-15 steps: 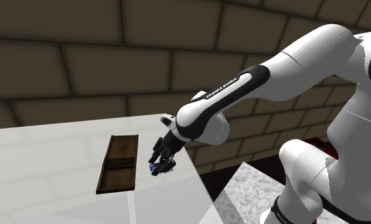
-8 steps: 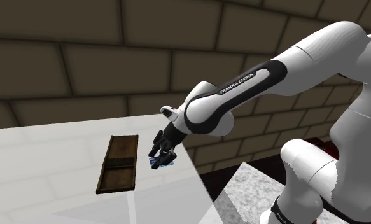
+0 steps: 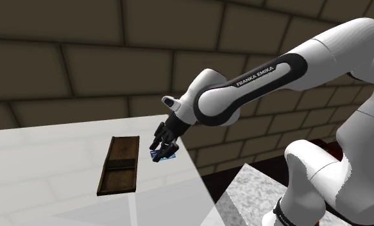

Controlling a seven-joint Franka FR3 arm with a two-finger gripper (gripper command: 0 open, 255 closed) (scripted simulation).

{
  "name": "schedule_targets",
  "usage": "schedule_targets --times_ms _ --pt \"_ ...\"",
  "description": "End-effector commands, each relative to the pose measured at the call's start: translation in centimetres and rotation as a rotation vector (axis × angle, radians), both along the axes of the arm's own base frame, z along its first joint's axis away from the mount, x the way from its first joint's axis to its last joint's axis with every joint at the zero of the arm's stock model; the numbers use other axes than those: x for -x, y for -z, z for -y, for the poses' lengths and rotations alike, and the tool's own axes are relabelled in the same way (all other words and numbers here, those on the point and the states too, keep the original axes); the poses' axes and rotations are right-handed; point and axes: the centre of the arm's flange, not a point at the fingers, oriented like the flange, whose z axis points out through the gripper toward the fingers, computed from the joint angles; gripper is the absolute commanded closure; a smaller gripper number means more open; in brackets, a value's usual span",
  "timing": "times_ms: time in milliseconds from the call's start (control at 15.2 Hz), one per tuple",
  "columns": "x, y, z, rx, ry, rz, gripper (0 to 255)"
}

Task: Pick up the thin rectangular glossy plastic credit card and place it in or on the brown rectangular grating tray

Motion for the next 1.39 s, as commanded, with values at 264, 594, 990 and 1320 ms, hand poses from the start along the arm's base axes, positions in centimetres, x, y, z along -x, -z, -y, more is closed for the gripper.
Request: schedule_targets --times_ms 264,594,990,1320 --pt "0.0 -3.2 0.0 0.001 0.0 0.0 255" --pt "-4.3 -4.3 -3.0 0.001 0.0 0.0 255" --pt "-10.7 -5.2 -7.5 0.001 0.0 0.0 255" --pt "-12.9 -4.4 -9.1 0.001 0.0 0.0 255"
